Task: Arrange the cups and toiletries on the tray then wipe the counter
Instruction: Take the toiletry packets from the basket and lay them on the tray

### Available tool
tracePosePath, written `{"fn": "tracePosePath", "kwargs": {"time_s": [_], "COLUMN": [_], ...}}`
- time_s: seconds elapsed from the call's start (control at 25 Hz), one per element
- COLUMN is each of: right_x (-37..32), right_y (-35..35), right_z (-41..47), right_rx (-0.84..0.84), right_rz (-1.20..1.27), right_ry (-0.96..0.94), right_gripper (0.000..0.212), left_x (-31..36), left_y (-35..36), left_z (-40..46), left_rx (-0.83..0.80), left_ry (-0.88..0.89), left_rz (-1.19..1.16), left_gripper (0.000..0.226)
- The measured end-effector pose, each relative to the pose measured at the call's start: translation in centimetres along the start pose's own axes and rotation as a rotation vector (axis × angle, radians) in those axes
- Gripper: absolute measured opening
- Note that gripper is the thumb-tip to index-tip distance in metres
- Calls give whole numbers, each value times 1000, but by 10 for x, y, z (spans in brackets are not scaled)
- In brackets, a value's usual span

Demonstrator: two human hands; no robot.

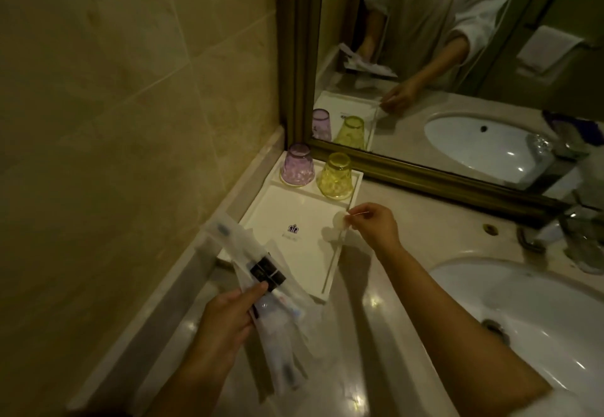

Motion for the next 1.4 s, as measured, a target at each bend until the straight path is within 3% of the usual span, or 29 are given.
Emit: {"fn": "tracePosePath", "kwargs": {"time_s": [0.32,0.44,0.6,0.68,0.72,0.84,0.92,1.16,1.24,1.4], "right_x": [21,26,22,7,-3,-27,-29,-21,-18,-10], "right_y": [36,43,41,35,31,32,39,46,47,52], "right_z": [73,76,71,59,47,-11,-48,-67,-70,-71], "right_rx": [29,77,50,71,75,-237,-406,-323,-349,-415], "right_rz": [-411,-623,-880,-786,-621,-138,-156,-140,-108,-4], "right_ry": [-207,-373,-563,-595,-578,-428,-366,-232,-175,-26], "right_gripper": [7,16,17,23,27,36,37,12,11,8], "left_x": [6,4,5,8,12,22,26,17,13,11], "left_y": [9,13,19,21,22,29,35,30,21,3], "left_z": [53,61,66,65,63,57,53,50,51,46], "left_rx": [75,69,81,87,84,66,63,-51,-78,-4], "left_ry": [-19,-16,-28,-36,-36,-41,-29,-25,-13,10], "left_rz": [10,50,35,32,31,28,49,93,130,133], "left_gripper": [19,28,20,18,15,14,18,27,18,10]}}
Point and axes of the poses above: each hand's wrist, its own z-axis towards the middle knuckle, its own y-axis out of the palm, x = y × z, the point moved 2 cm from there along z, towards the middle knuckle, and after that the axes turned 5 degrees about x, right-handed, at the moved point
